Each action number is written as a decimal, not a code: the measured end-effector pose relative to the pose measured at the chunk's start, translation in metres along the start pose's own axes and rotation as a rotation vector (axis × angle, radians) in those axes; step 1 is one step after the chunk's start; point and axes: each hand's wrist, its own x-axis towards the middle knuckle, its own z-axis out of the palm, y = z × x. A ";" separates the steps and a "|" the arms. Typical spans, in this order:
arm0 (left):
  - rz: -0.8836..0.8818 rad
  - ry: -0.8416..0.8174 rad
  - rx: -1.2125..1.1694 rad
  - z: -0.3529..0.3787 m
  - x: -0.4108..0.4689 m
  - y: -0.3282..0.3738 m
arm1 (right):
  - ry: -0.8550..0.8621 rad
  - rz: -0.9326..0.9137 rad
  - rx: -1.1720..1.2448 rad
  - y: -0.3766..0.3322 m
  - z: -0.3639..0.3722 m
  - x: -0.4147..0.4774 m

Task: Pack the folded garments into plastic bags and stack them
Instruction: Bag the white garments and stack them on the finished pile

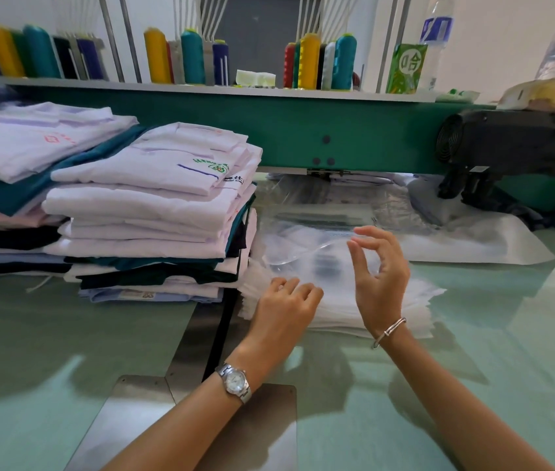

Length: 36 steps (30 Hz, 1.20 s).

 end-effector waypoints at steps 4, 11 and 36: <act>0.021 -0.158 0.068 0.003 -0.001 0.002 | -0.054 -0.134 0.029 0.005 -0.003 -0.009; 0.043 -0.087 0.036 0.004 -0.003 0.003 | -0.375 -0.191 -0.015 0.014 -0.013 -0.025; -0.275 -0.384 -0.090 -0.122 0.053 -0.218 | -0.567 -0.120 -0.207 0.007 -0.023 -0.033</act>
